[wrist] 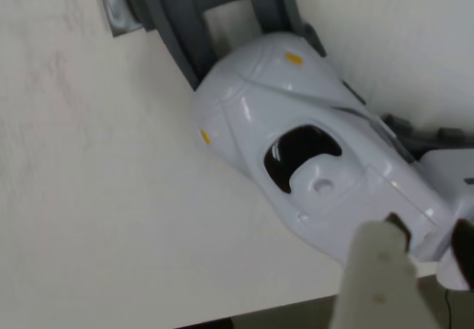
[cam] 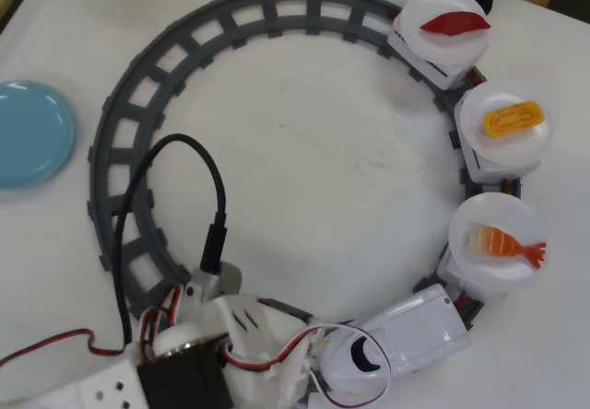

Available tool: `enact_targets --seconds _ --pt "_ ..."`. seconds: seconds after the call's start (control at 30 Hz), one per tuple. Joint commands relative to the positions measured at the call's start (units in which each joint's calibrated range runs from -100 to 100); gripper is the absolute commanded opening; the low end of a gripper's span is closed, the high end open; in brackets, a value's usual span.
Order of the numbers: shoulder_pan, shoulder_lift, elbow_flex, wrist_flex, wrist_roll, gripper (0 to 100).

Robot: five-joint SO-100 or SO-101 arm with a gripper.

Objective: Pick up the sushi from the Shinkansen and put it on the blue dish

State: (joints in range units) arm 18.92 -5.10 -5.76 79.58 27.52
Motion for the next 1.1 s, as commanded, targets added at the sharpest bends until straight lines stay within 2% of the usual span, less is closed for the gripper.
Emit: enact_targets --seconds 0.0,0.1,0.5,0.83,1.07 --pt "1.4 0.3 -3.7 0.1 0.1 17" --pt "1.4 0.3 -3.6 0.1 0.1 22" --pt "1.4 -0.6 -3.1 0.0 -0.4 22" --pt "1.6 -0.7 -2.2 0.3 -4.9 22" --pt "0.3 -3.3 -2.2 7.6 -9.6 22"
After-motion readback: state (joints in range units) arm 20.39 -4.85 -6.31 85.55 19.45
